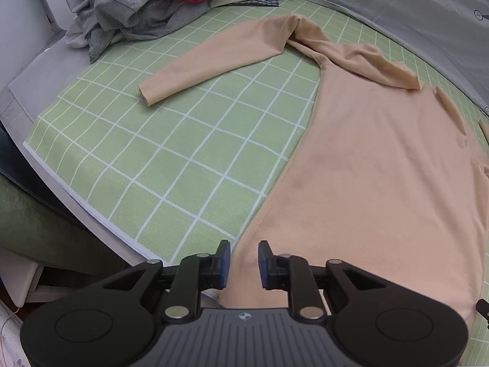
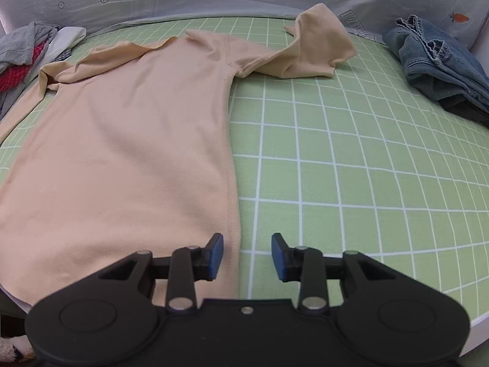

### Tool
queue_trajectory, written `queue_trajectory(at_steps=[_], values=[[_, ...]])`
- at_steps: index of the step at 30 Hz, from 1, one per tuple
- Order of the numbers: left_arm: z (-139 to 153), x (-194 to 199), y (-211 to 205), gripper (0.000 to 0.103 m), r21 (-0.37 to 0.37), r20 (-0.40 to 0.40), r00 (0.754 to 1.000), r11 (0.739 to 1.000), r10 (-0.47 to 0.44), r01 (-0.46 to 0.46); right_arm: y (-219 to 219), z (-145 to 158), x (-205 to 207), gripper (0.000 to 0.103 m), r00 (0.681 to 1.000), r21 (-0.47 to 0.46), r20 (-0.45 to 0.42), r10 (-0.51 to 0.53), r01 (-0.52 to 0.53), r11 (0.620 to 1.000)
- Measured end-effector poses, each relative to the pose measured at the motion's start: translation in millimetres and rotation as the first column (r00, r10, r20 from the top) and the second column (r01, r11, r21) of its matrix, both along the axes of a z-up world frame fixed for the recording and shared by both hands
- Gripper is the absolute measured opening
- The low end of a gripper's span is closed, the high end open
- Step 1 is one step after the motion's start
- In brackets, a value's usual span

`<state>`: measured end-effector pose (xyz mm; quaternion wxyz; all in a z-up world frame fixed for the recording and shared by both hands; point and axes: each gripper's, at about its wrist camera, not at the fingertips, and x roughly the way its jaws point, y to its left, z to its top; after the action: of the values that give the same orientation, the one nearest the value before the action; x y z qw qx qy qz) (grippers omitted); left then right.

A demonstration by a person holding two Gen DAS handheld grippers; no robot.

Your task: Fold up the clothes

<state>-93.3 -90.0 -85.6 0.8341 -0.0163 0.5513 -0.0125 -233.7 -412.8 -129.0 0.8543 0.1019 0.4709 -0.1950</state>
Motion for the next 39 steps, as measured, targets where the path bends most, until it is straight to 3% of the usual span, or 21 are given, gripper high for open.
queue_trajectory(at_steps=[3, 5, 8, 19, 26, 31, 33, 34, 35, 37, 39], values=[[7.7, 10.7, -14.7, 0.040, -0.003, 0.040, 0.998, 0.999, -0.044, 0.044, -14.4, 0.5, 5.1, 0.063, 0.999, -0.001, 0.017, -0.035, 0.035, 0.999], [8.5, 18.7, -29.5, 0.041, 0.001, 0.050, 0.995, 0.996, -0.087, 0.087, -23.2, 0.4, 10.4, 0.089, 0.998, -0.008, 0.028, -0.059, 0.059, 0.998], [5.5, 29.8, -51.4, 0.041, 0.002, 0.048, 0.987, 0.989, -0.150, 0.151, -35.6, 3.3, 22.5, 0.096, 0.996, -0.024, 0.052, -0.078, 0.080, 0.997], [-13.4, 94.8, -141.9, 0.045, 0.008, 0.022, 0.948, 0.948, -0.317, 0.317, -98.3, 19.7, 86.9, 0.100, 0.975, -0.058, 0.167, -0.148, 0.160, 0.985], [-39.7, 142.4, -187.2, 0.046, 0.011, -0.047, 0.932, 0.933, -0.359, 0.360, -164.8, 36.0, 169.1, 0.100, 0.959, -0.189, 0.226, -0.173, 0.217, 0.958], [-46.0, 148.8, -203.2, 0.057, 0.066, -0.016, 0.923, 0.920, -0.386, 0.386, -219.5, 37.4, 225.4, 0.100, 0.963, -0.242, 0.215, -0.161, 0.212, 0.947], [-46.4, 149.4, -202.2, 0.058, 0.059, -0.011, 0.931, 0.929, -0.366, 0.366, -236.0, 28.5, 242.5, 0.094, 0.973, -0.222, 0.159, -0.170, 0.203, 0.954], [-46.5, 149.7, -201.5, 0.059, 0.055, -0.010, 0.934, 0.932, -0.358, 0.358, -243.5, 23.4, 247.2, 0.081, 0.976, -0.193, 0.129, -0.175, 0.198, 0.961], [-46.4, 149.8, -201.3, 0.059, 0.055, -0.010, 0.935, 0.933, -0.355, 0.355, -249.0, 19.0, 245.4, 0.060, 0.975, -0.155, 0.119, -0.189, 0.206, 0.966], [-46.1, 149.9, -201.6, 0.059, 0.059, -0.014, 0.937, 0.935, -0.350, 0.350, -255.5, 13.6, 232.5, 0.032, 0.965, -0.096, 0.127, -0.227, 0.240, 0.966], [-45.4, 150.2, -202.8, 0.059, 0.063, -0.024, 0.940, 0.938, -0.341, 0.342, -256.5, 12.8, 209.7, 0.022, 0.947, -0.069, 0.166, -0.275, 0.289, 0.955]])
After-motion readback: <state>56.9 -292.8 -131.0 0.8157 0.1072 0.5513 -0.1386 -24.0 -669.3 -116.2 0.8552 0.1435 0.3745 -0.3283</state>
